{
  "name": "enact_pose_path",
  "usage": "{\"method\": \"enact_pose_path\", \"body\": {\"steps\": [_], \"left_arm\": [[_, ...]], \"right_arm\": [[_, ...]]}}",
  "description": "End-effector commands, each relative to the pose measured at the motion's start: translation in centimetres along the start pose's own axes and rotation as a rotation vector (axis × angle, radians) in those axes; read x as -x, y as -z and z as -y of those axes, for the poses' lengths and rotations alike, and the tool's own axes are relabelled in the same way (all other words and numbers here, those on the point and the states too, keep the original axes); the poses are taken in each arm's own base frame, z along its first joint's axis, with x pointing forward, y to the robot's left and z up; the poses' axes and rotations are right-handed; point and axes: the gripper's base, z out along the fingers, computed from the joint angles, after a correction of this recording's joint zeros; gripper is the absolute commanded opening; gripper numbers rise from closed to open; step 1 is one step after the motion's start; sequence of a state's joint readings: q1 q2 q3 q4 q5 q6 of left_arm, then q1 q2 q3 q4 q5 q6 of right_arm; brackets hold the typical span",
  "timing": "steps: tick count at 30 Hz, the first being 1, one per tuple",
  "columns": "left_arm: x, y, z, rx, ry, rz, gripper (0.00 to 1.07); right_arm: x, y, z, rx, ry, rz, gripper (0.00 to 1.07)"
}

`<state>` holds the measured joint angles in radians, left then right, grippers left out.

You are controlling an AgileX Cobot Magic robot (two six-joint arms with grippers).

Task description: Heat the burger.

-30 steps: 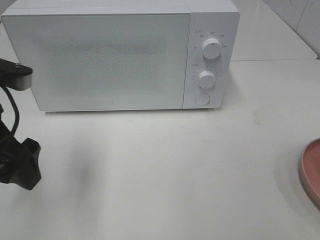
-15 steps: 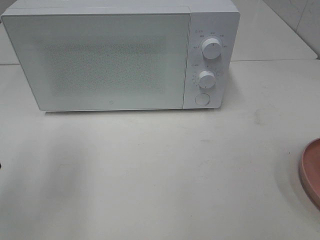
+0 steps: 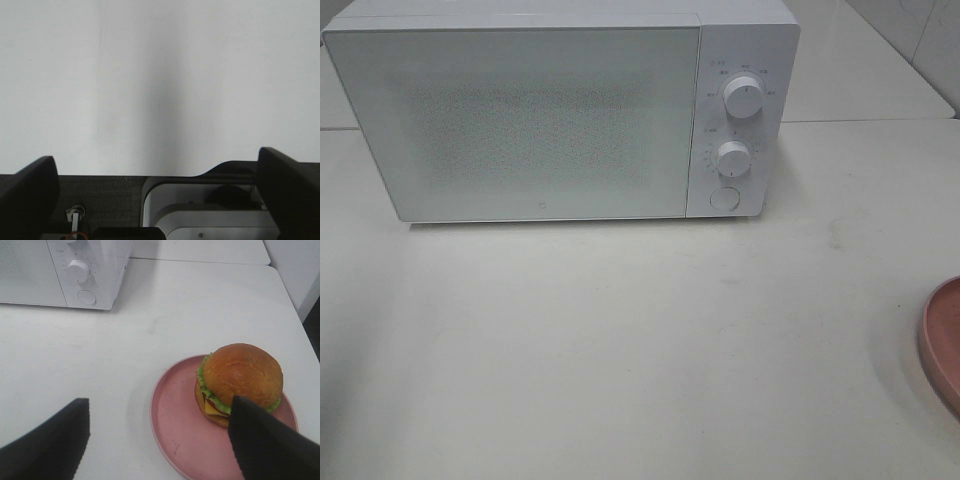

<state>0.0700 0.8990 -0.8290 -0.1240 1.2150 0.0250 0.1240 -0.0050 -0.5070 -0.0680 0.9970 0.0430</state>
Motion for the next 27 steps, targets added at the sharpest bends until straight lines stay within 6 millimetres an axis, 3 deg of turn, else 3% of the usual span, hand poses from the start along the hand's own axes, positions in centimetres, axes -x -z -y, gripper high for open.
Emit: {"method": "enact_pose_path", "body": {"steps": [1, 3, 4, 5, 7, 8, 15, 20, 27], "left_arm": [[-2.5, 0.7, -0.2, 0.011, 0.025, -0.044, 1.01], [-5.1, 1.4, -0.5, 0.044, 0.039, 0.045, 1.01], [-5.1, 1.4, -0.5, 0.044, 0.039, 0.045, 1.01], [-6.5, 1.6, -0.6, 0.064, 0.027, 0.113, 1.01], [-7.1, 1.6, -0.6, 0.066, 0.024, 0.15, 1.01], [-8.3, 1.7, -0.6, 0.063, 0.022, 0.23, 1.01], [-11.1, 1.5, -0.6, 0.06, 0.008, 0.404, 1.01], [-12.9, 1.9, -0.6, 0.066, -0.024, 0.611, 1.01], [-15.0, 2.8, -0.5, 0.065, -0.038, 0.759, 1.01]], "right_arm": [[-0.3, 0.3, 0.0, -0.004, 0.002, 0.029, 0.75], [-0.3, 0.3, 0.0, -0.004, 0.002, 0.029, 0.75], [-0.3, 0.3, 0.0, -0.004, 0.002, 0.029, 0.75], [-0.3, 0.3, 0.0, -0.004, 0.002, 0.029, 0.75], [-0.3, 0.3, 0.0, -0.004, 0.002, 0.029, 0.75], [-0.3, 0.3, 0.0, -0.004, 0.002, 0.029, 0.75], [-0.3, 0.3, 0.0, -0.004, 0.001, 0.029, 0.75], [-0.3, 0.3, 0.0, -0.004, 0.001, 0.029, 0.75], [-0.3, 0.3, 0.0, -0.004, 0.001, 0.029, 0.75]]}}
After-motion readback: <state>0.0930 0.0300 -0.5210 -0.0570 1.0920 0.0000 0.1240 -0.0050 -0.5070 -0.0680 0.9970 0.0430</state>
